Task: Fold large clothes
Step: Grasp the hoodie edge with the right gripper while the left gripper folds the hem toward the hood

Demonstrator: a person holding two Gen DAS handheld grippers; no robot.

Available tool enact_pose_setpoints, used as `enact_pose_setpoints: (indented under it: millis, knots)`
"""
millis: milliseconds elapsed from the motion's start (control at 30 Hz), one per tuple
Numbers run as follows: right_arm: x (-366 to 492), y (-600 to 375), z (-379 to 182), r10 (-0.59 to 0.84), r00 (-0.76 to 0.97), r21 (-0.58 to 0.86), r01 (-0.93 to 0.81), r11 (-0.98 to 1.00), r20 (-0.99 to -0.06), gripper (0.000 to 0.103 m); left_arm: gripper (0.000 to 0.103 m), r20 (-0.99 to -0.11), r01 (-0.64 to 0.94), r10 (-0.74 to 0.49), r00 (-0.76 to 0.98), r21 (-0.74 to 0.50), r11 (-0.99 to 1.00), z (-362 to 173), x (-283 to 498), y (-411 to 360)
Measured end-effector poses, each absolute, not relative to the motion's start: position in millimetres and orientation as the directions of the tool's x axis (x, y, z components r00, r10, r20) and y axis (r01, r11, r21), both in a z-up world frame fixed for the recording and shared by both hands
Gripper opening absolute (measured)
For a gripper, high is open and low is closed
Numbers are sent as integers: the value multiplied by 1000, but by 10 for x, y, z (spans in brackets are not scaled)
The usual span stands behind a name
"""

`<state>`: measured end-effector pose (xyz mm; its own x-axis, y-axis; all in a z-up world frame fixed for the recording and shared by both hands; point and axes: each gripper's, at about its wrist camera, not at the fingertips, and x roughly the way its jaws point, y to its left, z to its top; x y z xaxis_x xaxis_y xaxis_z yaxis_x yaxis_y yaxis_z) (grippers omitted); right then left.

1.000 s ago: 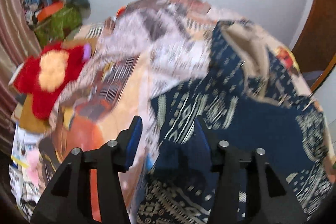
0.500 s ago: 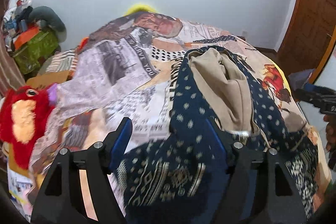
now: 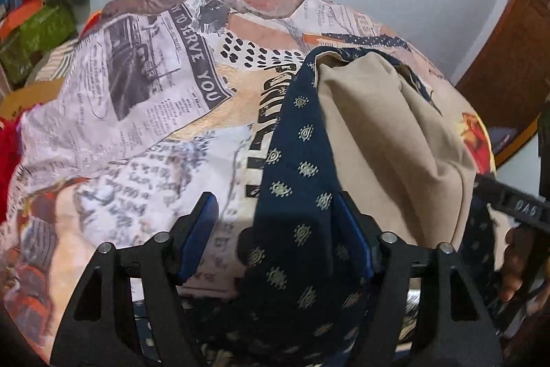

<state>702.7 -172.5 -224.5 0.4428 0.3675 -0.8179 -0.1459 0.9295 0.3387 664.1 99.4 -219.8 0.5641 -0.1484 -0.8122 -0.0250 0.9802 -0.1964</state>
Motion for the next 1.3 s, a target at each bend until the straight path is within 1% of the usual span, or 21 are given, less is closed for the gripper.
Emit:
enact_pose_setpoints:
  millis: [33, 67, 100, 133, 167, 200, 233, 333, 533, 667, 767, 867, 933, 1100, 1167, 1233, 1267, 1300]
  knots:
    - [7030, -1709, -2243, 368, 457, 337, -151, 929, -810, 64, 42, -810, -24, -179, 559, -231, 973, -2205, 6646, 1001]
    - [7035, -1686, -2244, 374, 465, 340, -160, 927, -803, 58, 34, -806, -31, -230, 545, -293, 956, -2221, 6654, 1017]
    - [7035, -1664, -2243, 383, 465, 349, -163, 923, -798, 48, 26, -803, -53, -254, 540, -333, 941, -2226, 6651, 1028]
    - [7024, -1644, -2237, 401, 465, 368, -164, 915, -789, 39, 15, -803, -65, -261, 537, -347, 935, -2215, 6639, 1017]
    - [7016, -1623, -2230, 419, 460, 387, -167, 907, -783, 35, 11, -802, -57, -277, 529, -359, 931, -2197, 6625, 994]
    - [6995, -1611, -2211, 433, 454, 400, -173, 900, -778, 26, 10, -802, -47, -279, 527, -356, 933, -2159, 6599, 962]
    - [6967, -1596, -2189, 452, 446, 415, -184, 891, -773, 19, 9, -799, -30, -277, 534, -345, 938, -2107, 6555, 932]
    - [6827, -1560, -2064, 492, 433, 437, -227, 870, -755, 15, 8, -788, 26, -277, 551, -315, 949, -1913, 6361, 857]
    - [6273, -1604, -1675, 533, 435, 420, -334, 844, -726, 14, 8, -777, 119, -301, 553, -283, 952, -1585, 5775, 809]
    - [5855, -1690, -1574, 554, 402, 430, -360, 828, -729, 14, 8, -789, 159, -317, 527, -275, 948, -1537, 5379, 802]
    - [5514, -1735, -1592, 556, 365, 430, -373, 822, -747, 14, 8, -811, 183, -308, 497, -249, 951, -1588, 5048, 746]
    - [5228, -1791, -1700, 546, 329, 427, -369, 826, -771, 14, 8, -854, 192, -259, 451, -191, 963, -1768, 4810, 673]
    - [5073, -1808, -1796, 520, 315, 408, -357, 840, -794, 15, 8, -883, 182, -231, 409, -169, 969, -1929, 4680, 644]
    - [4816, -1798, -1975, 459, 259, 364, -340, 867, -850, 15, 10, -906, 162, -161, 391, -104, 981, -2084, 4448, 651]
    - [4764, -1786, -1986, 428, 240, 335, -346, 876, -871, 15, 15, -907, 153, -149, 393, -95, 984, -2071, 4406, 684]
    - [4720, -1789, -1947, 408, 239, 314, -350, 882, -881, 15, 29, -904, 145, -140, 404, -88, 985, -2000, 4366, 724]
    - [4711, -1789, -1921, 399, 241, 303, -355, 884, -885, 15, 32, -899, 143, -140, 416, -87, 986, -1952, 4365, 746]
    - [4717, -1788, -1895, 392, 242, 293, -360, 886, -888, 16, 41, -889, 141, -138, 436, -84, 986, -1888, 4352, 765]
